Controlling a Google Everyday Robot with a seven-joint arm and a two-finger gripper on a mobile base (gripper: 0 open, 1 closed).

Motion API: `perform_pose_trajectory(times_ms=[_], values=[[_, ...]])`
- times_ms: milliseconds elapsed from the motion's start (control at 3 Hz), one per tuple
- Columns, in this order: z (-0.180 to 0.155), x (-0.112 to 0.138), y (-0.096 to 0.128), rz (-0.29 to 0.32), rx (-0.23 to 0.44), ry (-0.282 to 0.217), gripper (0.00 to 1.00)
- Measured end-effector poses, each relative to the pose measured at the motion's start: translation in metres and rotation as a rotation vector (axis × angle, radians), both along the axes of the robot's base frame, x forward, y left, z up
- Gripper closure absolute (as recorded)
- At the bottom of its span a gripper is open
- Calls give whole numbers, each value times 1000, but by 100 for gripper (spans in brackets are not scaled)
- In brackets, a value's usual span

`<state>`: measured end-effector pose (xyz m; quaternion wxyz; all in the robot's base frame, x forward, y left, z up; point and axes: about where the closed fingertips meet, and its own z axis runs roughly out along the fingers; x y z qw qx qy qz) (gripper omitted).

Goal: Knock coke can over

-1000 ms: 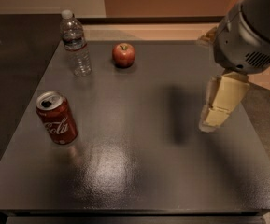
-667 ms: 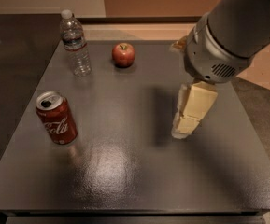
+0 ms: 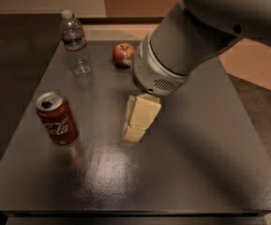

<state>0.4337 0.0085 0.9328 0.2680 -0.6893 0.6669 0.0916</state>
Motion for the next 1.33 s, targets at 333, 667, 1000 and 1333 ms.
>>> perform_pose_trajectory(times_ms=[333, 667, 1000, 1333], values=[[-10, 2, 42, 36, 77, 39, 0], [-21, 0, 78, 71, 152, 78, 0], [-31, -3, 110, 100, 210, 104, 0], [-40, -6, 135, 122, 247, 125, 0]])
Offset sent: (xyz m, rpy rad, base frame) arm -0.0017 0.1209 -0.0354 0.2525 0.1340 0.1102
